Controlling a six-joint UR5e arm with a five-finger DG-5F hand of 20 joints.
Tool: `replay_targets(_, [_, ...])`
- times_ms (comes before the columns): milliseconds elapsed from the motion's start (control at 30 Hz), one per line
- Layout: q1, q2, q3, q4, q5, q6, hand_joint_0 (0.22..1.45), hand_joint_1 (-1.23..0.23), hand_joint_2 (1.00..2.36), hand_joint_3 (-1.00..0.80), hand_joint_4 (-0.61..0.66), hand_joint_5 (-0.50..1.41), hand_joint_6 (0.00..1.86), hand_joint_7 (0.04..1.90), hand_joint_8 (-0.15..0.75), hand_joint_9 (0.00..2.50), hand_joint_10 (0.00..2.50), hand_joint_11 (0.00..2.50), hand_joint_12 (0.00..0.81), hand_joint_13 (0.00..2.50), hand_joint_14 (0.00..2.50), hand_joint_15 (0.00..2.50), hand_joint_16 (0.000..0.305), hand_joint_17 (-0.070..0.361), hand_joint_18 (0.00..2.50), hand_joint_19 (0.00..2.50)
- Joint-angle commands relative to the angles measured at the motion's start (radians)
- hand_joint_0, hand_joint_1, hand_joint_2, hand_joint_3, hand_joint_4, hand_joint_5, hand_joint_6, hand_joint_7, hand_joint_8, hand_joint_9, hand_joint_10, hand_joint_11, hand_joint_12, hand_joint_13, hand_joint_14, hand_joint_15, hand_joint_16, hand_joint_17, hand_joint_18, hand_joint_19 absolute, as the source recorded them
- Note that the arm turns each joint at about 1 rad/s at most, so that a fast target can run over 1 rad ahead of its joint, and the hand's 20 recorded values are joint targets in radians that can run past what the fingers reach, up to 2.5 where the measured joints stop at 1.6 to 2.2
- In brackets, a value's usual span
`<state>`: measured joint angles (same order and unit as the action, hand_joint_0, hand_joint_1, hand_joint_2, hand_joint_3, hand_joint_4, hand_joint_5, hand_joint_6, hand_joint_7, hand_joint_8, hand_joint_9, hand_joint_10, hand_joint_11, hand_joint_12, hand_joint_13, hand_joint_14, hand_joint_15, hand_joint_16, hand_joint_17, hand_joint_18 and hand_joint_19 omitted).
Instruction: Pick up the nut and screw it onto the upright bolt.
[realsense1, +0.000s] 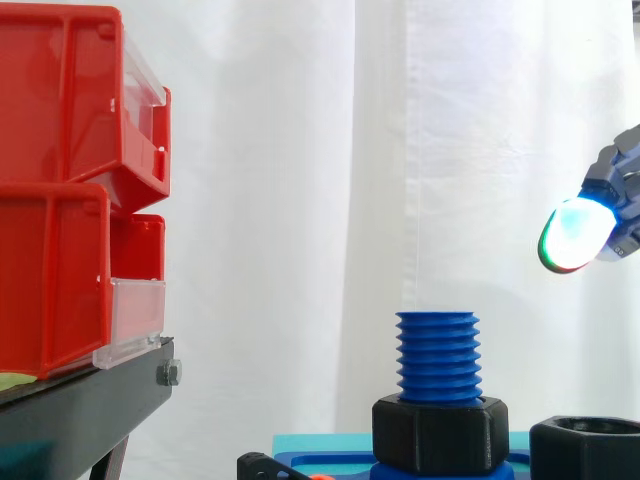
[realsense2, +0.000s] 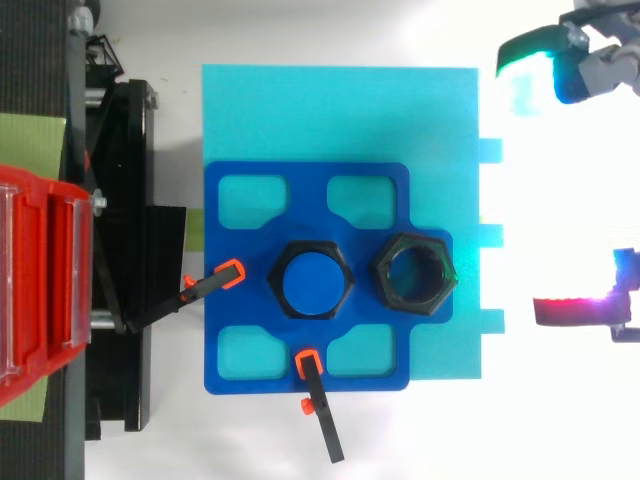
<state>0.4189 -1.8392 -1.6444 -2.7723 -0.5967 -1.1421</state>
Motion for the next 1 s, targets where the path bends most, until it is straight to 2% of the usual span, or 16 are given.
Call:
replay_targets(0, [0.018, 0.0, 0.0, 0.031, 0.044, -0.03, 0.37, -0.77, 1.0, -0.5, 0.23, -0.26, 0.5, 0.77, 0.318, 0.26, 0.0, 0.0, 0.378, 0.25, 0.0, 0.0, 0.047, 0.105, 0.05, 0.0])
replay_targets(133, [0.05, 0.0, 0.0, 0.059, 0.112, -0.068, 0.37, -0.76, 1.0, -0.5, 0.22, -0.27, 0.5, 0.77, 0.315, 0.26, 0.0, 0.0, 0.378, 0.25, 0.0, 0.0, 0.047, 0.105, 0.05, 0.0])
replay_targets(267, [0.064, 0.0, 0.0, 0.083, 0.143, -0.085, 0.37, -0.75, 1.0, -0.5, 0.22, -0.27, 0.5, 0.77, 0.315, 0.25, 0.0, 0.0, 0.378, 0.24, 0.0, 0.0, 0.047, 0.105, 0.05, 0.0])
replay_targets(300, [0.075, -0.029, 0.0, 0.088, 0.176, -0.094, 0.37, -0.75, 1.0, -0.5, 0.22, -0.27, 0.5, 0.77, 0.315, 0.26, 0.0, 0.0, 0.378, 0.24, 0.0, 0.0, 0.047, 0.105, 0.04, 0.0])
replay_targets(400, [0.083, -0.049, 0.0, 0.099, 0.195, -0.094, 0.38, -0.75, 1.0, -0.5, 0.22, -0.26, 0.5, 0.77, 0.314, 0.25, 0.0, 0.0, 0.377, 0.24, 0.0, 0.0, 0.047, 0.105, 0.04, 0.0])
replay_targets(533, [0.089, -0.054, 0.0, 0.143, 0.209, -0.099, 0.38, -0.75, 1.0, -0.5, 0.22, -0.26, 0.5, 0.77, 0.314, 0.25, 0.0, 0.0, 0.377, 0.24, 0.0, 0.0, 0.047, 0.106, 0.04, 0.0])
replay_targets(633, [0.093, -0.054, 0.0, 0.157, 0.23, -0.111, 0.38, -0.74, 1.0, -0.5, 0.22, -0.26, 0.5, 0.77, 0.314, 0.25, 0.0, 0.0, 0.377, 0.24, 0.0, 0.0, 0.047, 0.105, 0.04, 0.0])
replay_targets(667, [0.1, -0.054, 0.0, 0.158, 0.253, -0.125, 0.38, -0.74, 1.0, -0.5, 0.22, -0.26, 0.5, 0.77, 0.313, 0.25, 0.0, 0.0, 0.376, 0.24, 0.0, 0.0, 0.047, 0.105, 0.04, 0.0])
replay_targets(700, [0.101, -0.055, 0.0, 0.161, 0.262, -0.133, 0.38, -0.74, 1.0, -0.5, 0.22, -0.26, 0.5, 0.77, 0.313, 0.25, 0.0, 0.0, 0.377, 0.24, 0.0, 0.0, 0.047, 0.105, 0.04, 0.0])
replay_targets(867, [0.107, -0.058, 0.0, 0.177, 0.268, -0.142, 0.38, -0.74, 1.0, -0.5, 0.22, -0.26, 0.5, 0.77, 0.313, 0.25, 0.0, 0.0, 0.377, 0.24, 0.0, 0.0, 0.047, 0.105, 0.05, 0.0])
replay_targets(967, [0.112, -0.087, 0.0, 0.183, 0.273, -0.14, 0.38, -0.74, 1.0, -0.5, 0.22, -0.26, 0.5, 0.77, 0.313, 0.25, 0.0, 0.0, 0.376, 0.25, 0.0, 0.0, 0.047, 0.105, 0.05, 0.0])
